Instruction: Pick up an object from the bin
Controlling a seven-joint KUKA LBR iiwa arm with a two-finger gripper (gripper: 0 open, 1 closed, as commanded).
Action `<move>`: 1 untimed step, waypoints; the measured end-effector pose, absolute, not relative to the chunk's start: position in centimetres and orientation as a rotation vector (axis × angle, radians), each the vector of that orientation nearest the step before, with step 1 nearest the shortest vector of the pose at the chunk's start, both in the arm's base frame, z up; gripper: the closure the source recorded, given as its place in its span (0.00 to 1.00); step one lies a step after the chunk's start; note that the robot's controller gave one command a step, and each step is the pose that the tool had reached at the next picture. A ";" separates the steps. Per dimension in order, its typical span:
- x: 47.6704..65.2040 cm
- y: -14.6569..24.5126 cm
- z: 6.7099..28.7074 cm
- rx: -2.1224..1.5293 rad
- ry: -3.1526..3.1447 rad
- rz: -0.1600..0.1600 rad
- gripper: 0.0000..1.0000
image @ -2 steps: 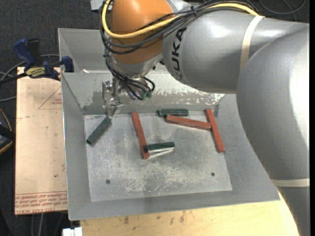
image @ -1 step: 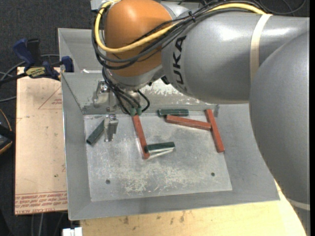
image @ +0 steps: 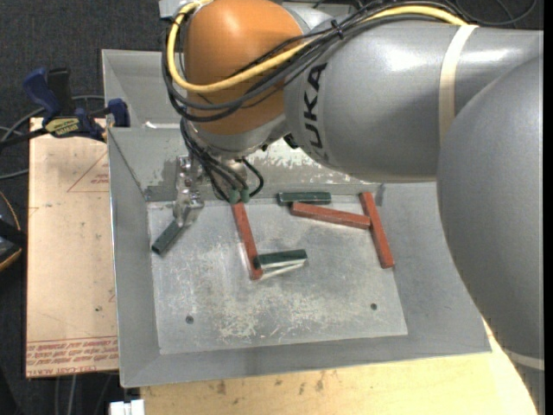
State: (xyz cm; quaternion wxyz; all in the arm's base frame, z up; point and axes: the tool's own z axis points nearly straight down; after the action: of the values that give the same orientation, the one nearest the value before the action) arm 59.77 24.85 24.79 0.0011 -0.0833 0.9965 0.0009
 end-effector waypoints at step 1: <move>59.8 24.8 24.8 -0.261 3.129 0.003 1.00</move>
Offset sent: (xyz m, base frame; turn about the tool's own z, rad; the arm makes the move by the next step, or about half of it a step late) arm 0.0052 -0.0023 -0.0897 -0.0899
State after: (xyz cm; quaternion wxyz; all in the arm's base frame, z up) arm 59.78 24.84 24.78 0.0010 -0.0831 0.9965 0.0009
